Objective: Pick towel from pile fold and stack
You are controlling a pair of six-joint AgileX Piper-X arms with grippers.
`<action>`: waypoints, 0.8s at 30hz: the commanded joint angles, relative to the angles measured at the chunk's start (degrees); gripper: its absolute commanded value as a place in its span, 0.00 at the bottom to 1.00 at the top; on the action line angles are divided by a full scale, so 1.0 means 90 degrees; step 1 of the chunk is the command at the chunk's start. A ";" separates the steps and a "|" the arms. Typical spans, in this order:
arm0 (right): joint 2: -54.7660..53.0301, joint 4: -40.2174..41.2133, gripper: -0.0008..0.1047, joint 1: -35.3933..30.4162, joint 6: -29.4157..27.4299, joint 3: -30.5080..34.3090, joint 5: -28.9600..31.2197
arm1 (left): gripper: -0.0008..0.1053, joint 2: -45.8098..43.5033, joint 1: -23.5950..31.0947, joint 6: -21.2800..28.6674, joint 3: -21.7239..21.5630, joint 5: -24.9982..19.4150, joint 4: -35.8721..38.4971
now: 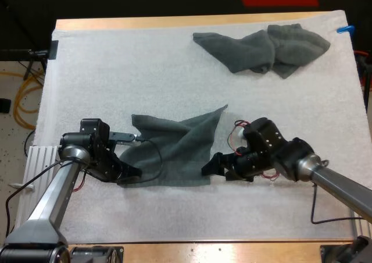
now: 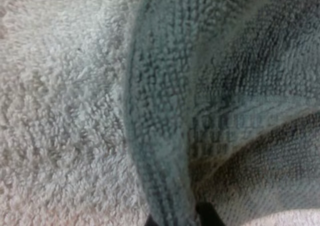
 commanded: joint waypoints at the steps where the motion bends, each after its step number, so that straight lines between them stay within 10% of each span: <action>1: 0.0101 -0.0152 0.76 -0.0003 0.0091 -0.0018 -0.0228 | 0.01 -0.0038 -0.0011 -0.0074 -0.0011 0.0066 0.0005; 24: 0.2016 -0.2597 0.73 0.0010 0.1848 -0.0018 -0.1186 | 0.01 -0.0038 -0.0011 -0.0074 -0.0011 0.0107 0.0005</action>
